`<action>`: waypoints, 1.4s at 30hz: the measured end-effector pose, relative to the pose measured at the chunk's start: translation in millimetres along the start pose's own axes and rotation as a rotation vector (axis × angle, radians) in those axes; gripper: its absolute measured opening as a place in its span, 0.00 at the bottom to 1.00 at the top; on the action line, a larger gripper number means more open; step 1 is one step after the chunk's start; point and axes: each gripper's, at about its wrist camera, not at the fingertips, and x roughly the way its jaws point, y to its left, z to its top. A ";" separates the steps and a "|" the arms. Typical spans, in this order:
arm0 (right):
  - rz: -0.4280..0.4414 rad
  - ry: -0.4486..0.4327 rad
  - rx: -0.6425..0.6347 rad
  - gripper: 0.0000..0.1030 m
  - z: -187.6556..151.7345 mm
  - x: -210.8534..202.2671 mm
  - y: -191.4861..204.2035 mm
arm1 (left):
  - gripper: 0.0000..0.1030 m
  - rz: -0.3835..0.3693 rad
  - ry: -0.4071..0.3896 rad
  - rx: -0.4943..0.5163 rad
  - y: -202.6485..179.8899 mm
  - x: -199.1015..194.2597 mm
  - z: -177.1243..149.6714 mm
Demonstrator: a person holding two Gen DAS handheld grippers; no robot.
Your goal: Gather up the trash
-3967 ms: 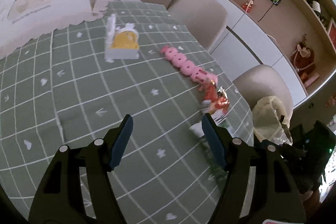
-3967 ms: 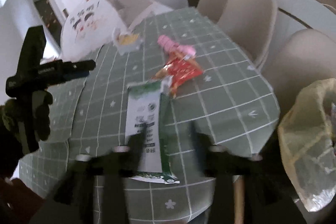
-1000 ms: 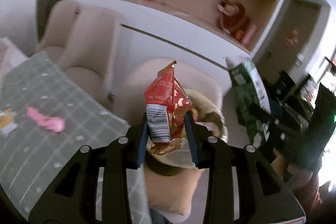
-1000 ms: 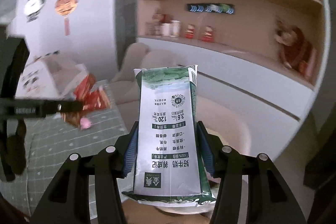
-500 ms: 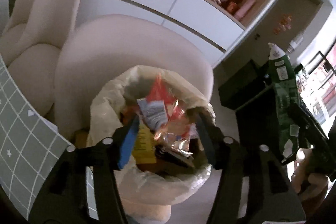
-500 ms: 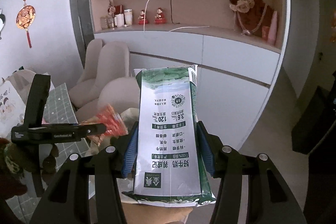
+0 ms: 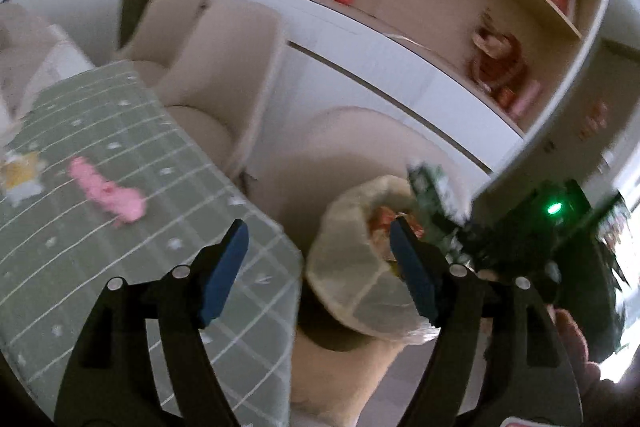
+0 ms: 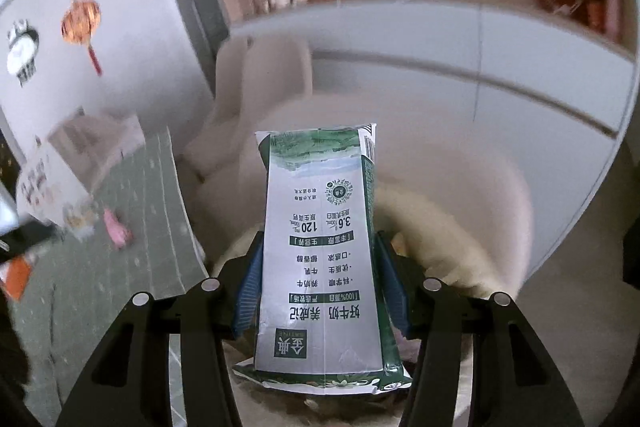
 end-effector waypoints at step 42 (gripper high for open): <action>-0.110 -0.214 -0.070 0.53 -215.9 -243.6 244.1 | 0.91 0.299 -0.177 0.228 49.9 -232.5 -179.6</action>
